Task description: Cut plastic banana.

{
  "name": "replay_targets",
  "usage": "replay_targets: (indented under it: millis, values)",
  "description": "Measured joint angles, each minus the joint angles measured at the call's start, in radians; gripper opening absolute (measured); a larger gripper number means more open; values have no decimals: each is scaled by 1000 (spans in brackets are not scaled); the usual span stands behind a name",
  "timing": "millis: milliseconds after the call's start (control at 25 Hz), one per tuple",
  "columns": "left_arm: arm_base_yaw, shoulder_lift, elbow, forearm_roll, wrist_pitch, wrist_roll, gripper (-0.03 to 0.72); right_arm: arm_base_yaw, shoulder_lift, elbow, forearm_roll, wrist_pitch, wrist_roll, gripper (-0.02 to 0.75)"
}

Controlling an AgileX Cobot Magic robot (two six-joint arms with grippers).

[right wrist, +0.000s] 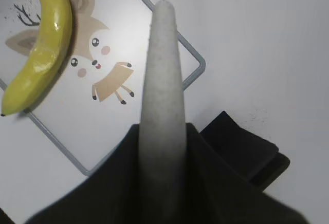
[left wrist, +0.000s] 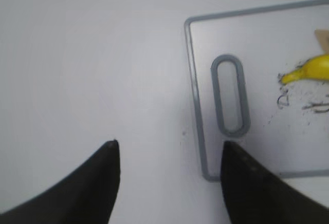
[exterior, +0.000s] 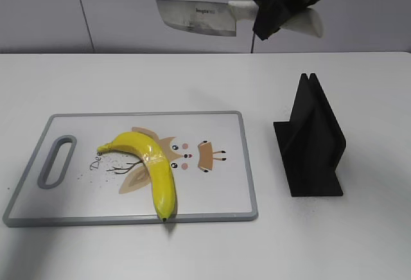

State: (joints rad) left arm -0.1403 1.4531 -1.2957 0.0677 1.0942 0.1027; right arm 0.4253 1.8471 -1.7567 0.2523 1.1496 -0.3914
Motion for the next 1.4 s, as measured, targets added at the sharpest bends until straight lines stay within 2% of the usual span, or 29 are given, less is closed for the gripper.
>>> replay_targets:
  millis: [200,360,600,760,920,1080,1200,1400]
  values:
    - [69,-10,3,-20,115,-9,573,0,-2,-18,0,69,164,188]
    - [74,-102,94,-68,118,-9,563,0,-69,60,1,62,271,188]
    - [74,-326,276,-68,121,-9,563,0,-291,345,-18,-199,468,188]
    - [74,-504,398,-68,77,-9,563,0,-406,560,-102,-370,638,188]
    - [74,-685,527,-68,-6,-9,563,0,-482,726,-187,-463,768,188]
    - [74,-868,654,-68,-59,-9,563,0,-503,815,-252,-492,839,188]
    - [74,-997,731,-68,-70,-9,563,0,-504,832,-260,-495,855,188]
    - [74,-1196,780,-68,-57,-9,563,0,-505,833,-290,-509,879,188]
